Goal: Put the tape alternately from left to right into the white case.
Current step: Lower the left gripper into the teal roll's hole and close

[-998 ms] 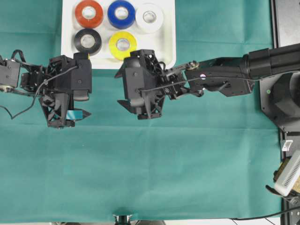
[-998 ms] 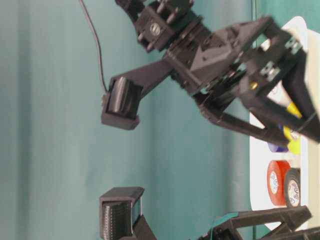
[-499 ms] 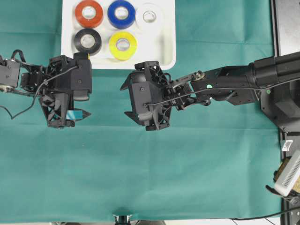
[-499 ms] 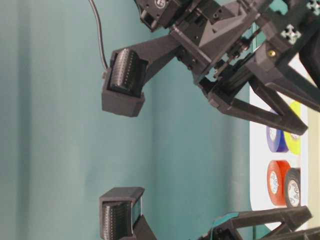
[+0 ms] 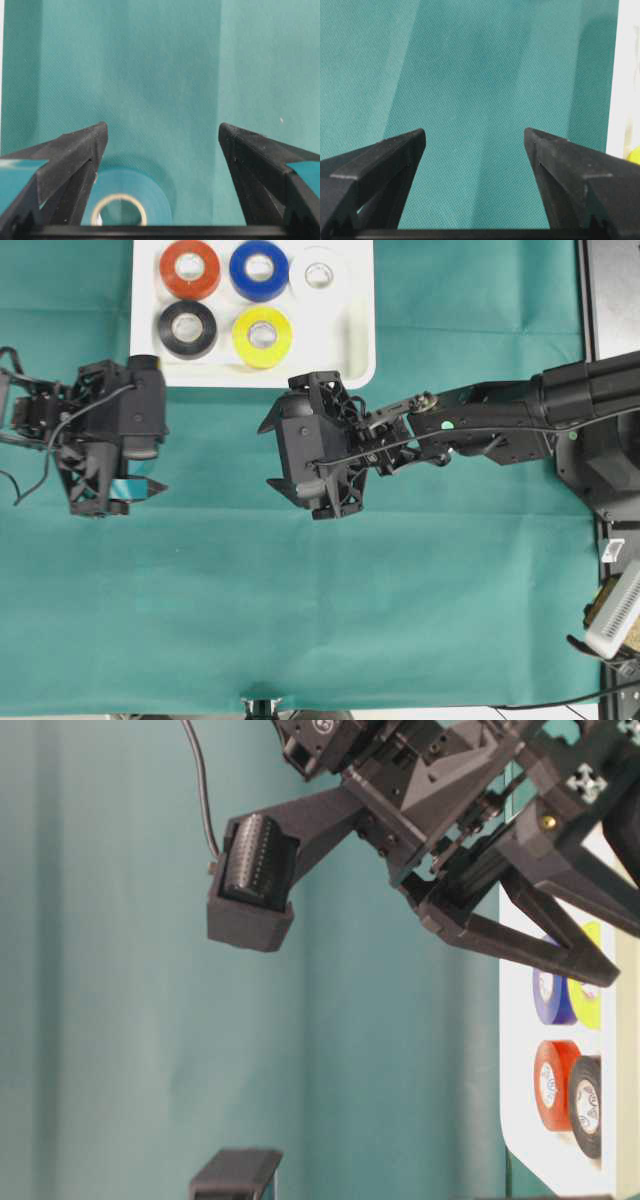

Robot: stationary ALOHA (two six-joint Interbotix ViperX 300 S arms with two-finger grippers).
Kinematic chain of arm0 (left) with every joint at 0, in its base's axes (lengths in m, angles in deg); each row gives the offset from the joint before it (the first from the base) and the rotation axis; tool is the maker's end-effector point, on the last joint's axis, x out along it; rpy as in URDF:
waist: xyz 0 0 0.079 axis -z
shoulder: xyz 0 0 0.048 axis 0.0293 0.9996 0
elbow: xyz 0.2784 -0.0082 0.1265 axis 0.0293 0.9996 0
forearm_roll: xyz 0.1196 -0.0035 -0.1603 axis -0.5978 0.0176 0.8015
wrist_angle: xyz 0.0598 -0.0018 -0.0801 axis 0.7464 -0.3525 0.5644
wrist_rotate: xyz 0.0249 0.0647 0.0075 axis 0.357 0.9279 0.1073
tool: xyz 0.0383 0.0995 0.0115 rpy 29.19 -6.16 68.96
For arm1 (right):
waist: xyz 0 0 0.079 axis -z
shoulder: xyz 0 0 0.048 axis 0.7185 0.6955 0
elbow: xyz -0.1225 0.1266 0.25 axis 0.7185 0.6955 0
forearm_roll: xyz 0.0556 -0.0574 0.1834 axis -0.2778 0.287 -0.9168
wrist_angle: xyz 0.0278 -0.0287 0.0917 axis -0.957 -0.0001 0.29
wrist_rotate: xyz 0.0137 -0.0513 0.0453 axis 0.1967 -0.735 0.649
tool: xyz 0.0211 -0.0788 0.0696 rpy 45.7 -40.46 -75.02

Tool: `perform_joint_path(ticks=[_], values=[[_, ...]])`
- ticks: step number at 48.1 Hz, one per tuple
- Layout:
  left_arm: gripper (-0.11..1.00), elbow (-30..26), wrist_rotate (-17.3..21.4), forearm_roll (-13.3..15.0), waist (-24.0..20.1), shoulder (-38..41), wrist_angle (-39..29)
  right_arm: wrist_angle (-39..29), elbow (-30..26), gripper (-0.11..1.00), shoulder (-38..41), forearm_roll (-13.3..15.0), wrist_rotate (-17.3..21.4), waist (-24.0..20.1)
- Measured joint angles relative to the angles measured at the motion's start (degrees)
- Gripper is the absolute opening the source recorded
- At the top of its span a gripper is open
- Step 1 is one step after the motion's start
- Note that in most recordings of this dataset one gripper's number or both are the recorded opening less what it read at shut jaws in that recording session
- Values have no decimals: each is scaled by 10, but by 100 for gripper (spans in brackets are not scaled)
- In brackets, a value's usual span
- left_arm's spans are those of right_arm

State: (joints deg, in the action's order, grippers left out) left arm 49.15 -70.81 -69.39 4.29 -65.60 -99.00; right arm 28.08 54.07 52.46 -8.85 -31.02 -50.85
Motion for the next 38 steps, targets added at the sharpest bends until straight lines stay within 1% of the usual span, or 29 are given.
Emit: perform_joint_path(ticks=[12, 20, 24, 29, 38], values=[[98, 47, -4, 0, 11, -40, -19, 0, 1, 90, 0, 0, 0, 1], [98, 73, -27, 1, 11, -53, -25, 0, 0, 90, 0, 0, 0, 1], [98, 82, -34, 1, 11, -47, -25, 0, 1, 90, 0, -1, -1, 0], [98, 86, -34, 1, 11, -29, -16, 0, 1, 90, 0, 0, 0, 1], [98, 86, -34, 1, 11, 16, 25, 0, 1, 90, 0, 0, 0, 1]])
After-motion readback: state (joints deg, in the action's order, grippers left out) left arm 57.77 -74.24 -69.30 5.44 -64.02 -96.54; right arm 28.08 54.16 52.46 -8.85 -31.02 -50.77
